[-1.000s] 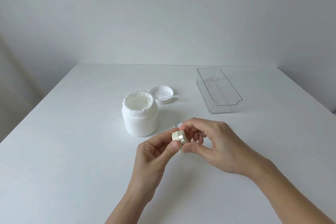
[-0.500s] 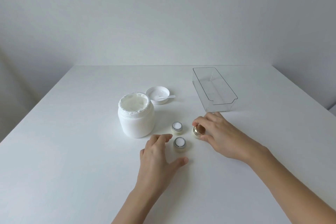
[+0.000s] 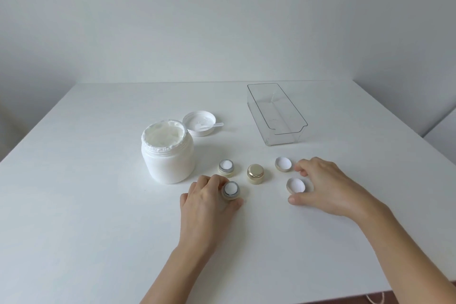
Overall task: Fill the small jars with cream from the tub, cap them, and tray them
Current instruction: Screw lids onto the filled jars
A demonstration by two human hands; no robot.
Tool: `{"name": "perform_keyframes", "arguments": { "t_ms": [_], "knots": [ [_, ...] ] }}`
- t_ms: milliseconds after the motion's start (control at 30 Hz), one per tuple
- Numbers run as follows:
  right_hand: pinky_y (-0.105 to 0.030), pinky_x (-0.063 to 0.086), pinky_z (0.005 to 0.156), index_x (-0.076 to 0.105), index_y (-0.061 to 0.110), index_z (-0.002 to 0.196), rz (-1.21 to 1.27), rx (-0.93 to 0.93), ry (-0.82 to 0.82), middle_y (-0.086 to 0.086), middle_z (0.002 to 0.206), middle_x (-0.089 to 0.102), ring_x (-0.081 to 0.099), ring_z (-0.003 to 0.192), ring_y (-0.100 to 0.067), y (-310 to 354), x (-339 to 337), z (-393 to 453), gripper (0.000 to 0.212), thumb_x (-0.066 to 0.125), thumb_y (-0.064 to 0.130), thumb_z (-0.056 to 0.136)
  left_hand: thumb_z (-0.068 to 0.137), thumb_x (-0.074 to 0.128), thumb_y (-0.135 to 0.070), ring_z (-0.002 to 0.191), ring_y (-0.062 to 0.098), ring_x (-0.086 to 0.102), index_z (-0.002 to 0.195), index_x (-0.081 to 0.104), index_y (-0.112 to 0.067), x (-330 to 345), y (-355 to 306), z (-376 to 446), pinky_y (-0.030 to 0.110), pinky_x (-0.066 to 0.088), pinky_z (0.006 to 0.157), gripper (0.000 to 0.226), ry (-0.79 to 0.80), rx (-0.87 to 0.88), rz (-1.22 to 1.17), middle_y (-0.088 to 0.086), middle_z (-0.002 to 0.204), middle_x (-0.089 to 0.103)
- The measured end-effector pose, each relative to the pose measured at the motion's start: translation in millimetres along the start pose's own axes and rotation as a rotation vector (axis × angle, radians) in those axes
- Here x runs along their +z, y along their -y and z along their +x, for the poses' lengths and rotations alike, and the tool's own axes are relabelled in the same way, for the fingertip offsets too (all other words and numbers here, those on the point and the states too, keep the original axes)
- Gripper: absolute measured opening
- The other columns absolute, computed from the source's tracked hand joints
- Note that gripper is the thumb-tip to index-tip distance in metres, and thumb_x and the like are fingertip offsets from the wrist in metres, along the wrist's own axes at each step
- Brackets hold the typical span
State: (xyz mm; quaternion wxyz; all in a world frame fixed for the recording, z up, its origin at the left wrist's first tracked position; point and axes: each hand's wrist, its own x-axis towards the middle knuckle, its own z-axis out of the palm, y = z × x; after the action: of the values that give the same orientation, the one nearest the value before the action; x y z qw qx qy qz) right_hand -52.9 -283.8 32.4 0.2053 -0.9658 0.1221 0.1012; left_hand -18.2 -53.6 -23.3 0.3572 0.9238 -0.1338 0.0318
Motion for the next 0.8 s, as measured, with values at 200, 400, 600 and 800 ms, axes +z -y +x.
{"name": "perform_keyframes", "arguments": {
  "t_ms": [200,400,600,800],
  "knots": [
    [-0.026,0.046,0.07,0.054,0.021,0.098,0.023,-0.054,-0.087,0.003,0.1,0.052,0.052,0.094,-0.014,8.9,11.7,-4.4,0.02,0.064,0.026,0.081,0.075,0.082,-0.013,0.064,-0.004,0.057,0.092,0.066,-0.03,-8.1,-4.9,-2.0,0.008,0.039,0.057,0.029,0.021,-0.014,-0.448,-0.01,0.088,0.066],
    [-0.023,0.05,0.075,0.061,0.031,0.107,0.175,-0.337,-0.104,0.01,0.097,0.051,0.056,0.082,-0.006,42.5,14.4,-16.0,0.029,0.062,0.017,0.082,0.075,0.085,-0.014,0.062,0.015,0.053,0.099,0.073,-0.025,-10.5,-3.8,-1.6,0.024,0.044,0.06,0.03,0.227,-0.069,-0.795,-0.004,0.076,0.071],
    [-0.009,0.038,0.072,0.063,0.029,0.115,0.178,-0.452,-0.142,0.015,0.098,0.055,0.05,0.082,0.006,50.3,11.4,-12.4,0.033,0.066,0.018,0.083,0.067,0.086,-0.015,0.072,0.019,0.059,0.093,0.069,-0.02,-10.8,-5.0,-2.6,0.046,0.051,0.071,0.032,0.225,-0.069,-0.895,0.008,0.088,0.072],
    [-0.015,0.046,0.076,0.062,0.032,0.104,0.175,-0.513,-0.086,0.016,0.095,0.06,0.056,0.088,-0.001,51.0,4.8,-11.8,0.031,0.071,0.02,0.077,0.073,0.083,-0.017,0.072,0.016,0.058,0.097,0.073,-0.024,-11.3,-4.9,-3.7,0.044,0.05,0.071,0.027,0.254,-0.013,-0.875,0.008,0.084,0.072]
  ]
}}
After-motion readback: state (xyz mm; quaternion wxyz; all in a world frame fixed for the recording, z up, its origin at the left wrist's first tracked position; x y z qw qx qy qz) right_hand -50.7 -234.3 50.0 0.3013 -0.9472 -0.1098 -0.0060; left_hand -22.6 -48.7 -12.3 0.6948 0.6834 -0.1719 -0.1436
